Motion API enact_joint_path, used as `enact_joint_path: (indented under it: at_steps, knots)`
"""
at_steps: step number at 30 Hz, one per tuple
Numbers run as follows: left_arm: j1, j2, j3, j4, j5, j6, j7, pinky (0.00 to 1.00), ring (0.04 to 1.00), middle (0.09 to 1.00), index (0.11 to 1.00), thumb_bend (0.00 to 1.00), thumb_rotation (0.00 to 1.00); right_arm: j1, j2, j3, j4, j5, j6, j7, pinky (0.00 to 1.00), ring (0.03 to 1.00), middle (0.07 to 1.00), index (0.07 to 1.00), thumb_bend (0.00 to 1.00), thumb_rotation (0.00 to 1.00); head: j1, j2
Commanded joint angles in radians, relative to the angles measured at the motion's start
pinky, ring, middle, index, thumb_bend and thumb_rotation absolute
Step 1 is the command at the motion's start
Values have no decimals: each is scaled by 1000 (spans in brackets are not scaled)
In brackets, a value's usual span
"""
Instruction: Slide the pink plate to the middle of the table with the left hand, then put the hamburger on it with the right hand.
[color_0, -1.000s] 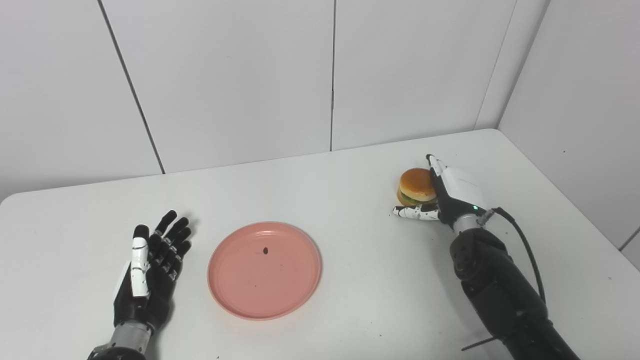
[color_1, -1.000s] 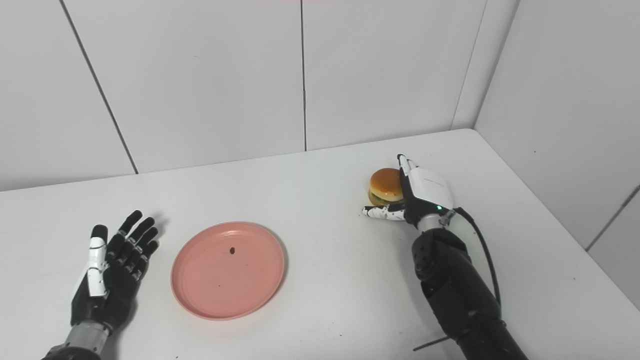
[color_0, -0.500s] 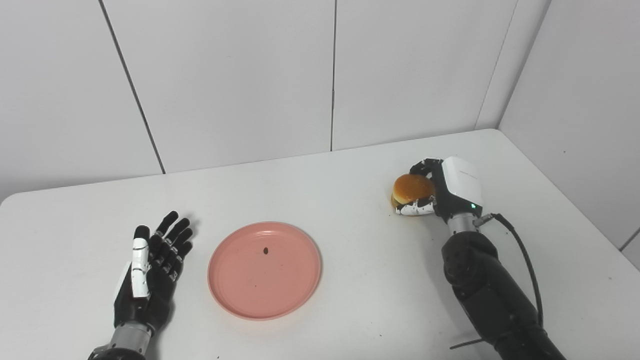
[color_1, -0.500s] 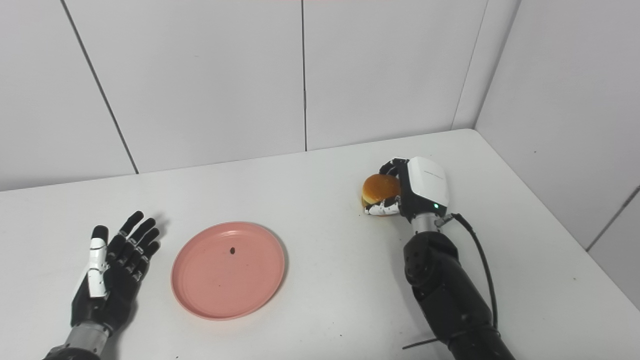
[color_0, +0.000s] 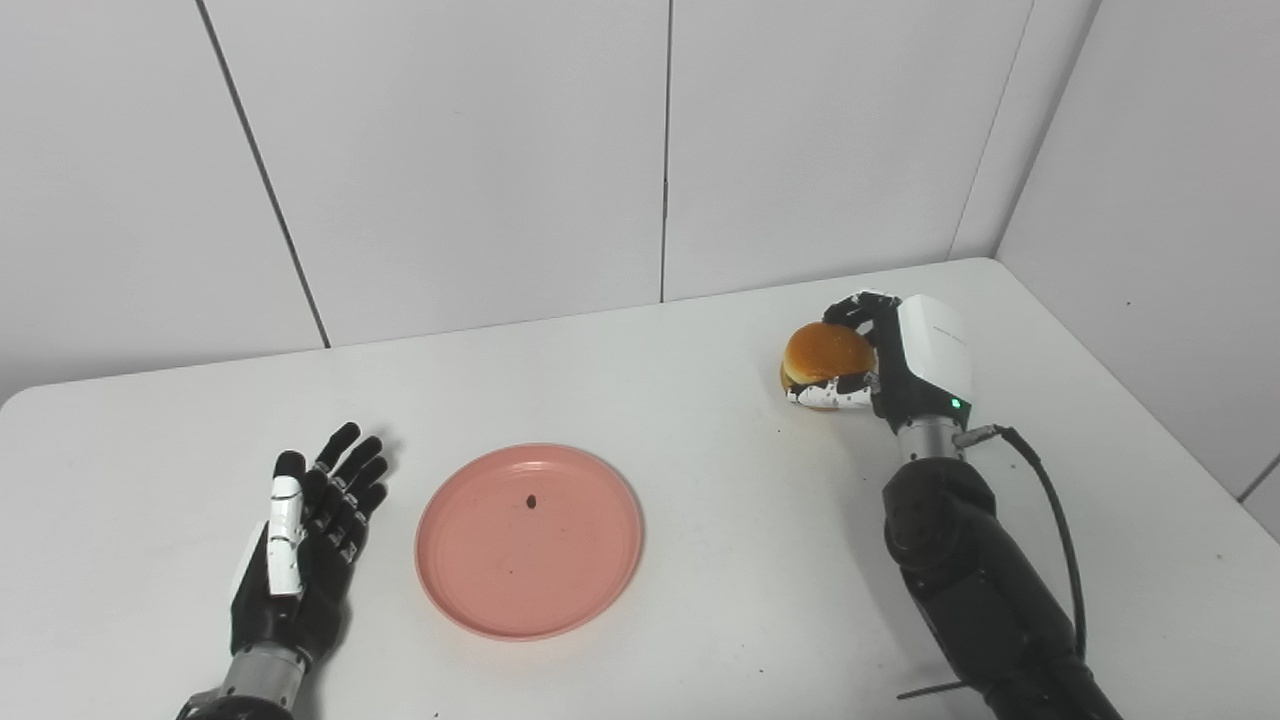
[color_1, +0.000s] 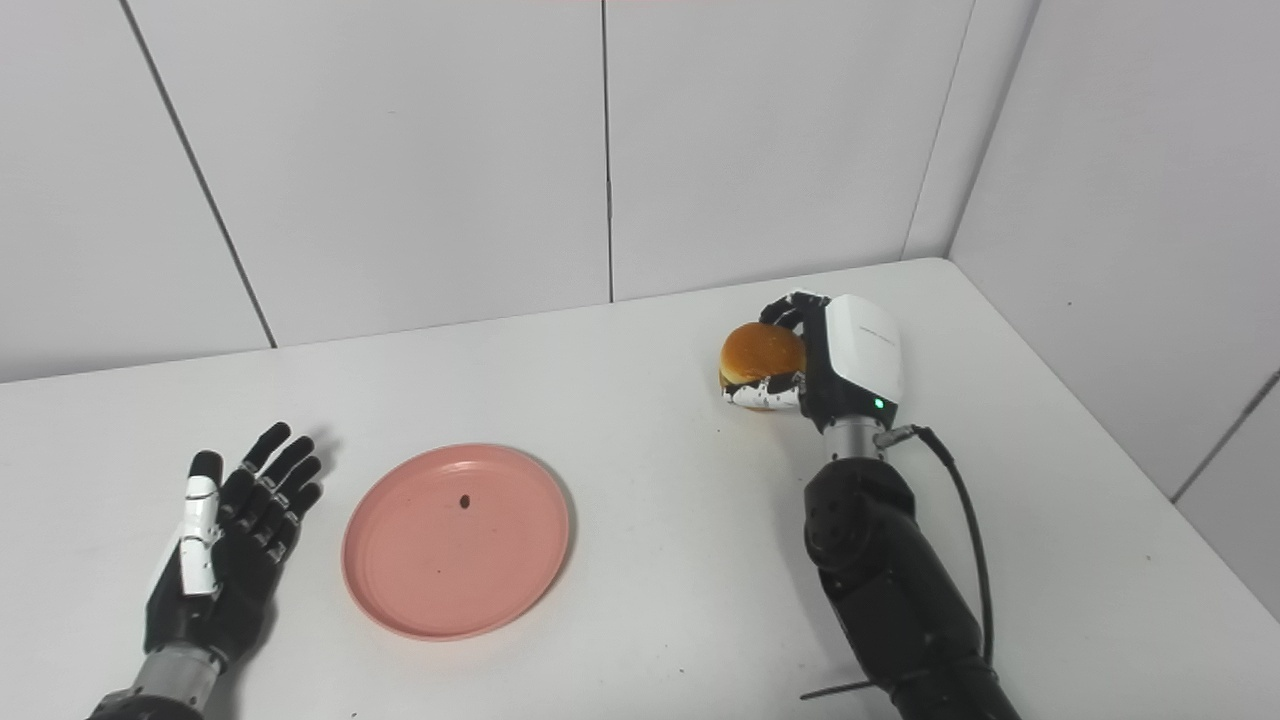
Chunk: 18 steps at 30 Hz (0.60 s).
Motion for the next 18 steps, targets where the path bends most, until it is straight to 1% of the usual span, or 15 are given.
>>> enact_joint_path:
  at_steps: [1, 2, 3, 4, 5, 6, 9, 10, 11, 12, 13, 14, 15, 16, 18]
  knots:
    - [19, -2, -12, 18, 18, -15, -1, 954, 921, 890, 875, 640, 960, -21, -13, -9, -59, 1, -61, -33, 142, 221, 471, 488, 526, 0, 18, 4]
    - [19, -4, -15, 26, 23, -29, -2, 950, 918, 888, 873, 643, 955, -19, -14, -7, -74, -5, -66, -31, 139, 217, 471, 488, 526, 0, 41, 9]
    - [19, -4, -20, 32, 27, -40, -3, 940, 910, 879, 868, 670, 934, -17, -14, -4, -87, -9, -69, -28, 121, 188, 470, 488, 527, 0, 41, 9]
    - [22, -7, -27, 30, 38, -50, 2, 936, 906, 876, 866, 672, 935, -14, -13, -3, -103, -9, -72, -23, 121, 188, 470, 488, 527, 0, 71, 15]
    - [25, -9, -32, 29, 46, -57, 6, 927, 899, 871, 862, 675, 939, -12, -13, -3, -113, -8, -74, -19, 121, 186, 470, 488, 527, 0, 71, 15]
    - [29, -14, -39, 26, 58, -67, 10, 923, 896, 868, 860, 676, 940, -8, -10, 1, -130, -7, -80, -14, 121, 185, 470, 488, 527, 0, 96, 16]
    - [37, -25, -54, 17, 86, -79, 20, 902, 879, 857, 848, 652, 963, 2, -3, 14, -165, 3, -107, -5, 177, 258, 474, 488, 526, 0, 135, 18]
    - [38, -29, -56, 15, 91, -79, 22, 902, 879, 857, 848, 650, 965, 5, -2, 18, -172, 9, -119, -1, 178, 260, 474, 488, 526, 0, 143, 20]
    - [41, -34, -59, 11, 94, -78, 26, 904, 880, 859, 849, 643, 970, 9, -2, 22, -179, 15, -134, 2, 178, 260, 475, 488, 526, 0, 170, 19]
    - [43, -37, -61, 8, 96, -77, 29, 908, 882, 859, 850, 631, 978, 12, -2, 24, -183, 18, -144, 5, 181, 262, 475, 488, 526, 0, 170, 19]
    - [44, -41, -63, 6, 97, -75, 31, 909, 882, 859, 851, 627, 981, 16, 0, 31, -194, 25, -155, 17, 182, 263, 475, 488, 526, 0, 198, 22]
    - [45, -44, -65, 4, 97, -73, 31, 913, 885, 861, 853, 621, 989, 19, 2, 35, -202, 29, -162, 26, 197, 286, 477, 489, 525, 0, 198, 22]
    - [47, -49, -67, 2, 98, -70, 33, 915, 886, 861, 854, 619, 992, 22, 1, 42, -208, 38, -178, 36, 202, 294, 478, 489, 524, 0, 226, 22]
    - [48, -54, -70, 1, 102, -69, 36, 920, 888, 864, 857, 632, 988, 26, 2, 49, -212, 48, -195, 46, 216, 309, 455, 507, 521, 0, 244, 23]
    - [50, -67, -75, -2, 112, -69, 48, 916, 888, 865, 856, 678, 953, 32, 4, 55, -219, 67, -216, 66, 214, 303, 475, 492, 524, 0, 276, 23]
